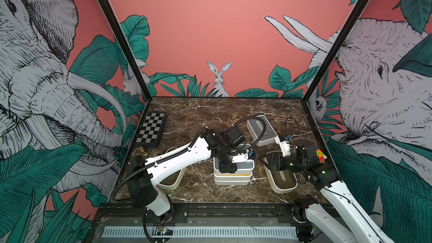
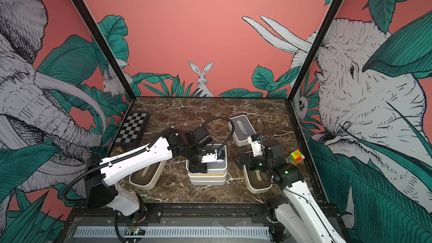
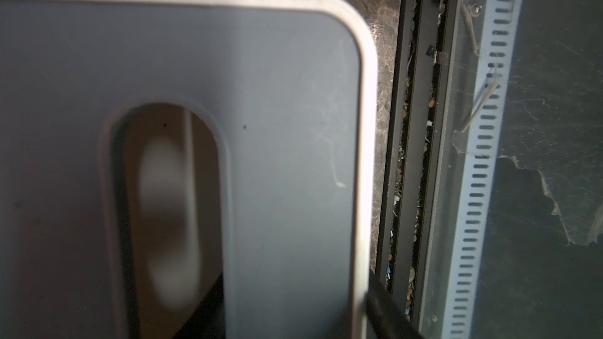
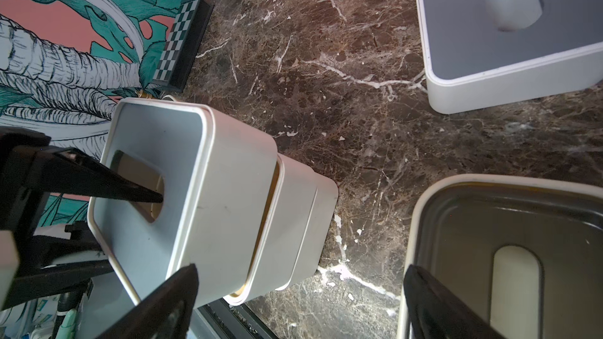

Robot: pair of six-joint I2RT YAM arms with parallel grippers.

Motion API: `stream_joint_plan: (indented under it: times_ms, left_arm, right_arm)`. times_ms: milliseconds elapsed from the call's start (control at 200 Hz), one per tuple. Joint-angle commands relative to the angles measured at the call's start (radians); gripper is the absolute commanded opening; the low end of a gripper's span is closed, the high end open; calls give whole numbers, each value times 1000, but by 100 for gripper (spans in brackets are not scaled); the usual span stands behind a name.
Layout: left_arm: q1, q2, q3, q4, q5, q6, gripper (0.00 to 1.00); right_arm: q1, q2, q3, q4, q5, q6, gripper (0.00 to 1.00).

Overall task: Stack the tissue boxes
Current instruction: Place the tissue box at the tissue box.

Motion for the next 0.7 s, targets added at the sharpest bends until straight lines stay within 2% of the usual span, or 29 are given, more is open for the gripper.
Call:
stream_joint_plan:
  times_ms: [0,695]
  left_arm:
    - [-9,-55,-6,34,0,-11,43]
    - [-23,-66,-23,13,2,28,44]
  right_arm:
    - [-4,-2,-12,40,-8,7,98]
    - [-5,8,-13,57,-20,12,98]
